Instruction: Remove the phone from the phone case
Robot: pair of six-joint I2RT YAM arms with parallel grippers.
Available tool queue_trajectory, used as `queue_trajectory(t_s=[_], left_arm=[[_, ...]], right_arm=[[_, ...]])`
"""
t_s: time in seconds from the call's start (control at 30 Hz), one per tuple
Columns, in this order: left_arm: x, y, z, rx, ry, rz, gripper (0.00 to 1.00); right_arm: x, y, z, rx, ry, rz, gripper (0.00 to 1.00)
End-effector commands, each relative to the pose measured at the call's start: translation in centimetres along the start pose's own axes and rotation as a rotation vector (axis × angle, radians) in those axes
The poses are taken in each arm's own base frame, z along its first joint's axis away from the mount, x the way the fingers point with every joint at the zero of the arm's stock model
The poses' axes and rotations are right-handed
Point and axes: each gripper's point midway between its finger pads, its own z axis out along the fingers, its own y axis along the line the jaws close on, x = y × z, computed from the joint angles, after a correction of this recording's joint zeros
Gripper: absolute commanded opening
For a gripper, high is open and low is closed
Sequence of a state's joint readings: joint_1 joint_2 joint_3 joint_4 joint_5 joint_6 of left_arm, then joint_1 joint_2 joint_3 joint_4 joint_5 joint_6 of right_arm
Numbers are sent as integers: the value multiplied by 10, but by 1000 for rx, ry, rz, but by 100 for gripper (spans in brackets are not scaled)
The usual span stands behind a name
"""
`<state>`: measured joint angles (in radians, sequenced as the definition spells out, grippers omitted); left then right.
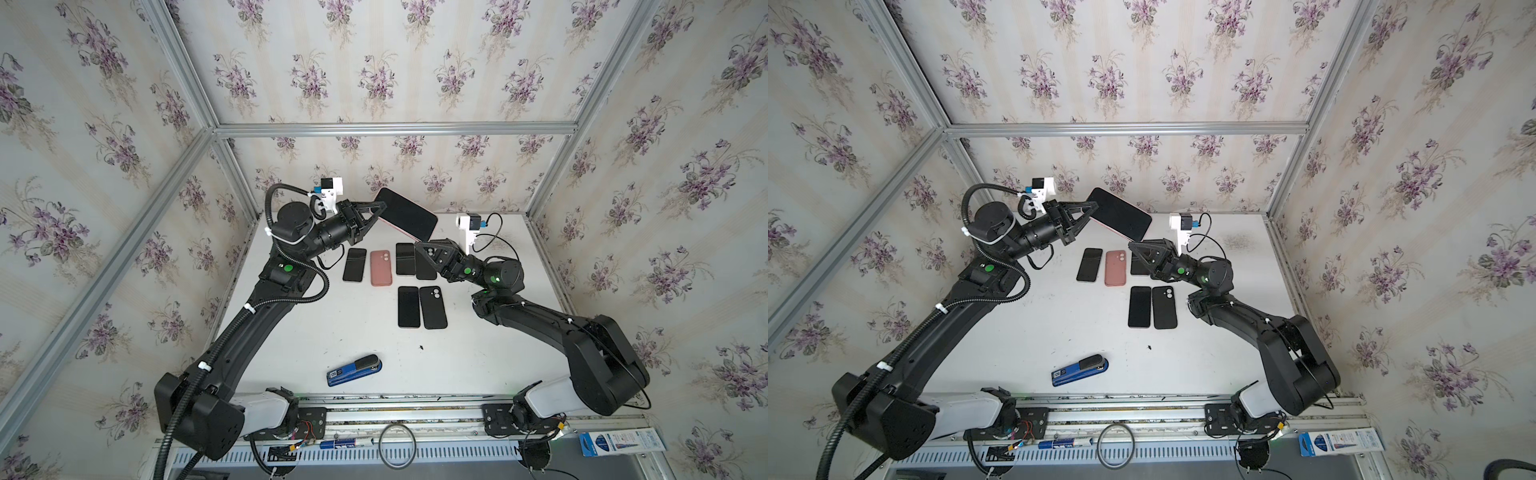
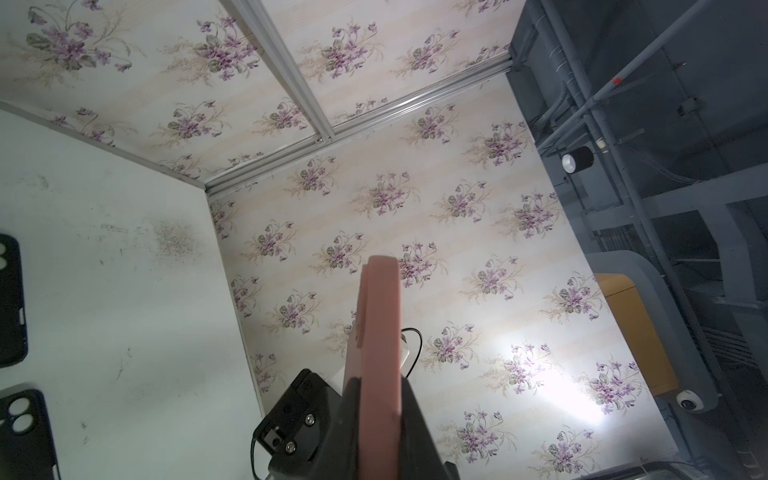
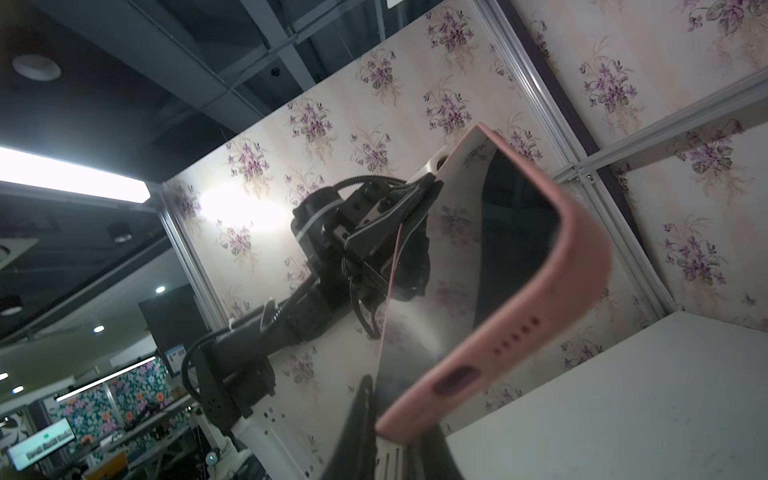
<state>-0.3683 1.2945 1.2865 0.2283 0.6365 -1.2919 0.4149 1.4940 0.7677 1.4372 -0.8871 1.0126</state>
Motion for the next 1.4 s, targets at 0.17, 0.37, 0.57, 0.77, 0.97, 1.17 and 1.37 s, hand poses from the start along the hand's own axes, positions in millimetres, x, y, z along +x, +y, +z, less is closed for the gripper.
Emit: queue_trajectory(t_s=[0.17,0.37,0.57,0.77,0.97,1.17,1.37], left_arm=[[2,-59,-19,132,74,61,0],[2,-64,-21,108,168,228,0],[32,-47,-30,22,407,666,0],[45,1,-43,-124,500,935,0],[77,1,-43,-54,609,1098,0],[92,-9,-42,35,652,1116,0],[101,-12,-42,70,681,1113,0]], right_arm=[[40,-59,-39,225,216,-182,32],[0,-47,-67,408,197,-286,56],[-12,1,-64,341,355,-402,67],[2,12,-66,263,486,-467,64],[31,19,-62,163,606,-499,56],[63,26,-56,87,717,-474,51],[70,32,-52,45,707,-483,46]])
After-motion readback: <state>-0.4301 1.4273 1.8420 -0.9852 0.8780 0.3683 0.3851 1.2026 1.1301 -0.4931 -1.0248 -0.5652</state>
